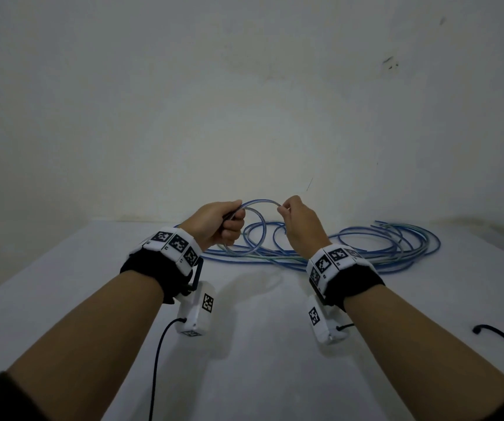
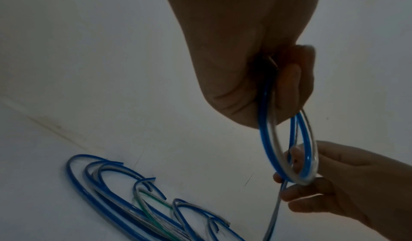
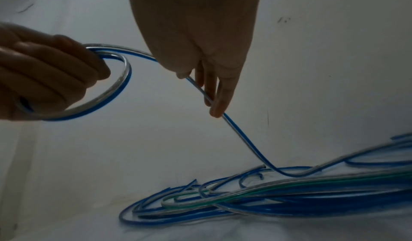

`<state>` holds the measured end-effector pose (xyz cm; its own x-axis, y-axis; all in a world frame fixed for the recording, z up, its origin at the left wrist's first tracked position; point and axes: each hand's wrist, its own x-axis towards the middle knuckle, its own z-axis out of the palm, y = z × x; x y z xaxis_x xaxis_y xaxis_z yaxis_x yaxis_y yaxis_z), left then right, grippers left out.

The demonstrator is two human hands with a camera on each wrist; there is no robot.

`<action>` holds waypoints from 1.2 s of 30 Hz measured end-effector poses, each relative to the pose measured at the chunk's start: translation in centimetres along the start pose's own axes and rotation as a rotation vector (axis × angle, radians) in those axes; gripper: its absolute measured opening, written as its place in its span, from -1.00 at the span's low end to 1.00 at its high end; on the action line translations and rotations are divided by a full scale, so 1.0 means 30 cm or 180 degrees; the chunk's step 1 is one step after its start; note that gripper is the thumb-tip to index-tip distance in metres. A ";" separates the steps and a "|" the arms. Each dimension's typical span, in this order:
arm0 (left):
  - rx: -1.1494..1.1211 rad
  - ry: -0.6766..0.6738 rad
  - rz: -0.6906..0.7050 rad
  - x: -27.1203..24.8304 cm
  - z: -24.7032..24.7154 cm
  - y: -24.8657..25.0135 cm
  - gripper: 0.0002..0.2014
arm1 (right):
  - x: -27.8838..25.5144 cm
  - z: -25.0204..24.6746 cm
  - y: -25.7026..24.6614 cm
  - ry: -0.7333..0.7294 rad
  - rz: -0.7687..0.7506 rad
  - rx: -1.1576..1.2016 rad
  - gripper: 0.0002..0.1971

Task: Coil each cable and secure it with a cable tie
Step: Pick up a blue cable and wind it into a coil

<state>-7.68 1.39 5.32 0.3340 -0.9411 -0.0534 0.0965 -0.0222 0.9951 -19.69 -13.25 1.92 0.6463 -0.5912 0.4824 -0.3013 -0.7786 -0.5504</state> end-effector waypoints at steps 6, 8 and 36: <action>-0.0074 -0.0055 0.0117 -0.008 -0.038 0.017 -0.62 | 0.019 0.026 0.006 0.0237 0.0206 0.0324 -0.81; 0.0012 -0.0083 0.0013 -0.013 -0.047 0.016 -0.60 | 0.023 0.030 0.001 0.0336 0.0306 0.0497 -0.73; -0.1902 0.0458 0.1359 0.030 -0.077 0.022 -0.67 | 0.037 0.085 0.041 -0.0265 0.0472 0.0593 -0.88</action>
<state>-5.15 1.29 5.75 0.5718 -0.7725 0.2762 0.4103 0.5608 0.7191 -17.55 -14.33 0.06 0.6626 -0.6706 0.3335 -0.2676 -0.6279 -0.7309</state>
